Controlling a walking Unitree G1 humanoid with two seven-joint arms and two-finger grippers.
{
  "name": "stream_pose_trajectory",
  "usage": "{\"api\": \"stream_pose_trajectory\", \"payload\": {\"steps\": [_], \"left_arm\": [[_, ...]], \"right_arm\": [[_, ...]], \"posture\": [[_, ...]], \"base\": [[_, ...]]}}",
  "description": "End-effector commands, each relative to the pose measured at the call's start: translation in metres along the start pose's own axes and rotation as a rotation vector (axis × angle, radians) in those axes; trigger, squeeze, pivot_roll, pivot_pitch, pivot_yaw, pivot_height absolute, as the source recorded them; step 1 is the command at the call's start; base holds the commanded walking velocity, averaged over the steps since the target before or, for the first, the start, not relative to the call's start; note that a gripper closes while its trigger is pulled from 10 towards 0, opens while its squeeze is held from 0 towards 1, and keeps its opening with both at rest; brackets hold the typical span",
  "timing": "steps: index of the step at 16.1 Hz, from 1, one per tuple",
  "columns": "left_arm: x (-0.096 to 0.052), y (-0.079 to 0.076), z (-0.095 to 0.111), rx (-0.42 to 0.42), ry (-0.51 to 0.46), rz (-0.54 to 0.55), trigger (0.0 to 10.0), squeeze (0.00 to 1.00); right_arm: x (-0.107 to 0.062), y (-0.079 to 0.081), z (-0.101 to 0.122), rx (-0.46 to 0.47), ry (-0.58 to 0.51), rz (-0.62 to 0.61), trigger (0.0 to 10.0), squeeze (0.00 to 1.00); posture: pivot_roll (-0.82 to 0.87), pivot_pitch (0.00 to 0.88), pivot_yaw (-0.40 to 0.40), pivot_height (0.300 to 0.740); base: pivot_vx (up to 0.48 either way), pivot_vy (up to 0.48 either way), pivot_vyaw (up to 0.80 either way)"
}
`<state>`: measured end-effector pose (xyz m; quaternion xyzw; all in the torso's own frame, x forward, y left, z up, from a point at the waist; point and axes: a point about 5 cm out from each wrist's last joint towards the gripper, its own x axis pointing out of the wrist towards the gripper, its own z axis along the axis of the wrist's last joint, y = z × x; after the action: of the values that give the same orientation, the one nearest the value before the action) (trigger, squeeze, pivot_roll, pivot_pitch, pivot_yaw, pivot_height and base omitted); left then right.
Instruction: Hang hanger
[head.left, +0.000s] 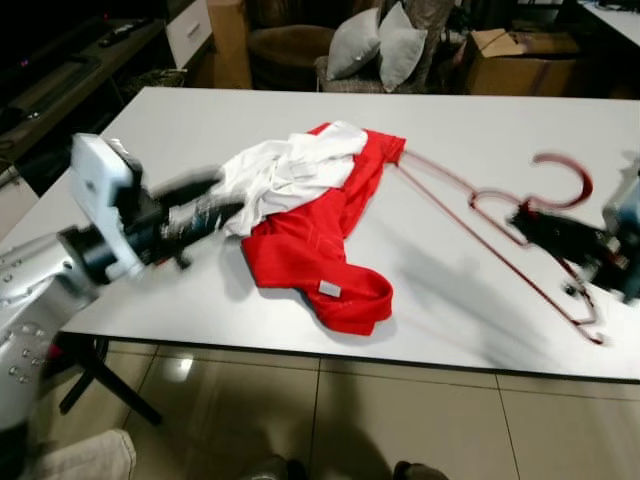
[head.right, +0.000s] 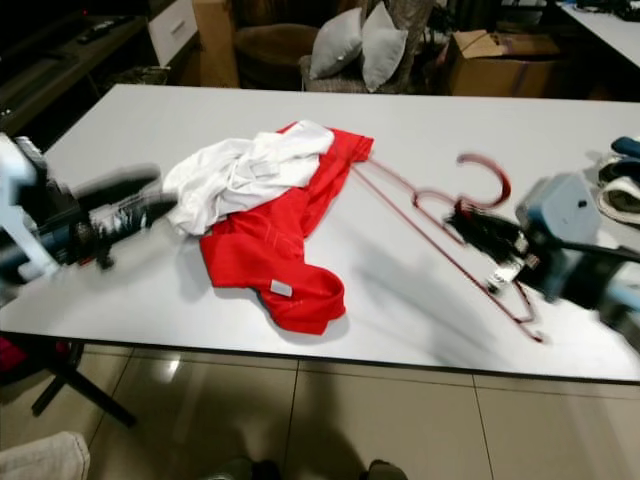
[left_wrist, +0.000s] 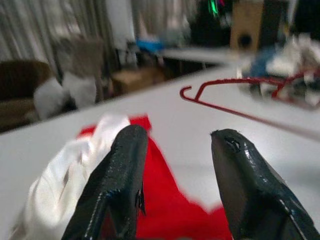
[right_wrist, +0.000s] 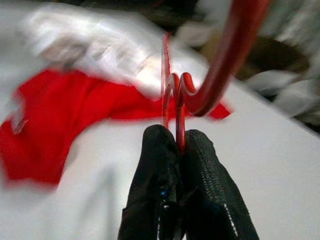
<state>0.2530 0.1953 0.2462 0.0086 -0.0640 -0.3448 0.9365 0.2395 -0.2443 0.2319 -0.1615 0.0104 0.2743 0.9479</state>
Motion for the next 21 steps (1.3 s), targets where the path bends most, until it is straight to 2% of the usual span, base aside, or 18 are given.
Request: {"api": "stream_pose_trajectory", "payload": {"steps": [1,2,3,4,5,6,7,8,9,10,13,14,16,20,21], "left_arm": [[0.008,0.0,-0.006,-0.01,-0.009,0.093,10.0,0.76],[0.013,0.001,-0.01,0.005,-0.017,0.152,10.0,0.4],[0.024,-0.002,-0.017,0.039,-0.014,0.241,10.0,0.31],[0.024,-0.002,-0.017,0.039,-0.014,0.241,10.0,0.31],[0.033,-0.009,-0.025,0.027,-0.011,0.302,10.0,0.32],[0.035,-0.012,-0.028,0.015,-0.013,0.317,10.0,0.32],[0.041,-0.021,-0.037,-0.025,-0.006,0.352,10.0,0.33],[0.043,-0.025,-0.041,-0.028,0.003,0.36,10.0,0.33],[0.045,-0.029,-0.052,-0.008,0.032,0.4,10.0,0.32],[0.043,-0.028,-0.06,0.037,0.068,0.434,10.0,0.33],[0.04,-0.025,-0.061,0.042,0.062,0.486,10.0,0.33],[0.038,-0.026,-0.06,0.065,0.065,0.497,10.0,0.32],[0.038,-0.027,-0.058,0.073,0.057,0.506,10.0,0.32],[0.038,-0.023,-0.05,0.107,0.044,0.508,10.0,0.32],[0.04,-0.021,-0.047,0.06,0.017,0.486,10.0,0.32]], "right_arm": [[0.004,0.003,0.008,0.029,-0.04,-0.1,10.0,0.0],[0.007,0.002,0.006,0.037,-0.044,-0.17,10.0,0.0],[0.013,-0.001,0.001,0.055,-0.044,-0.334,10.0,0.0],[0.013,-0.001,0.001,0.055,-0.044,-0.334,10.0,0.0],[0.023,0.008,-0.002,0.066,-0.05,-0.36,10.0,0.0],[0.027,0.013,-0.001,0.05,-0.056,-0.364,10.0,0.0],[0.037,0.031,-0.001,0.085,-0.071,-0.362,10.0,0.0],[0.041,0.04,-0.001,0.118,-0.078,-0.352,10.0,0.0],[0.048,0.057,-0.001,0.178,-0.092,-0.319,10.0,0.0],[0.051,0.063,-0.002,0.192,-0.096,-0.28,10.0,0.0],[0.056,0.069,-0.001,0.202,-0.106,-0.217,10.0,0.0],[0.061,0.077,0.0,0.183,-0.105,-0.114,10.0,0.0],[0.064,0.08,0.001,0.181,-0.106,-0.063,10.0,0.0],[0.061,0.072,0.005,0.147,-0.115,0.07,10.0,0.0],[0.06,0.07,0.008,0.133,-0.122,0.116,10.0,0.0]], "posture": [[-0.14,0.063,0.08,0.74],[-0.14,0.065,0.079,0.74],[-0.14,0.07,0.079,0.74],[-0.14,0.07,0.079,0.74],[-0.15,0.074,0.082,0.74],[-0.15,0.074,0.082,0.74],[-0.15,0.07,0.083,0.74],[-0.15,0.069,0.082,0.74],[-0.16,0.063,0.08,0.74],[-0.16,0.059,0.072,0.74],[-0.16,0.06,0.061,0.74],[-0.14,0.066,0.049,0.74],[-0.13,0.072,0.044,0.74],[-0.13,0.067,0.052,0.74],[-0.13,0.063,0.056,0.74]], "base": [[0.0,0.0,0.0],[0.0,0.0,0.0],[0.0,0.0,0.0],[0.0,0.0,0.0],[0.0,0.0,0.0],[0.0,0.0,0.0],[0.0,-0.45,0.0],[0.0,-0.454,0.0],[0.0,-0.458,0.0],[0.0,-0.454,0.0],[0.0,-0.458,0.0],[0.0,-0.458,0.0],[0.0,-0.458,0.0],[0.0,-0.439,0.0],[0.0,0.0,0.0]]}}
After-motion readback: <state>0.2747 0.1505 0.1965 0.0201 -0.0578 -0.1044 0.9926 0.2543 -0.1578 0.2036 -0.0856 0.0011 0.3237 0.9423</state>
